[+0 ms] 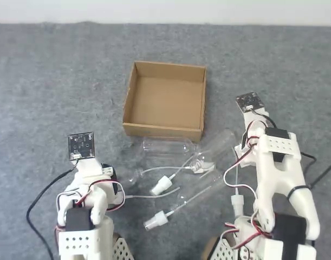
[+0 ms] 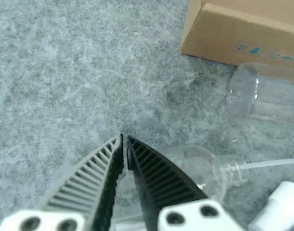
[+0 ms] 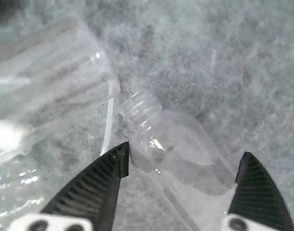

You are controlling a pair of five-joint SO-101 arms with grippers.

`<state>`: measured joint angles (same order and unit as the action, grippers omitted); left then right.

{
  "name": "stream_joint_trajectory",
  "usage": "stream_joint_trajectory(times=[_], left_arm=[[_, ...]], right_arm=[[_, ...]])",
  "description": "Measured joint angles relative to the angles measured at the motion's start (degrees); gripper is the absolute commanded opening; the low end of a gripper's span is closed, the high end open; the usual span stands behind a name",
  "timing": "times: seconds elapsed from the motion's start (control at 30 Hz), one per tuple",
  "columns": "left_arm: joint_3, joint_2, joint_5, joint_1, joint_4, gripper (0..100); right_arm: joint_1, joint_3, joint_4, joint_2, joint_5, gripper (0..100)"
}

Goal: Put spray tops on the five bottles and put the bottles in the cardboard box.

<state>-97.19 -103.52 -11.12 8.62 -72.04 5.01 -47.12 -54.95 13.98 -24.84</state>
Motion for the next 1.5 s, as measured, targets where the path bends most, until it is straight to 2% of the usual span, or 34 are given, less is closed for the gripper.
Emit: stream_joint_trajectory(times=[0.2,0.4,0.87,1.5], left_arm=[[0.0,0.0,0.0,0.0,0.0,1],[0.0,0.0,0.0,0.0,0.0,1],[0.0,0.0,0.0,0.0,0.0,1],[0.0,0.0,0.0,-0.1,0.0,1]], right_arm=[[-4.9,4.7,-9.0,0.0,0.6,31.6],[-5.5,10.5,-13.7,0.0,-0.1,31.8],[-6.4,11.2,-17.7,0.0,-22.2,31.8],[-6.1,9.5,-17.0,0.0,-37.4,31.5]])
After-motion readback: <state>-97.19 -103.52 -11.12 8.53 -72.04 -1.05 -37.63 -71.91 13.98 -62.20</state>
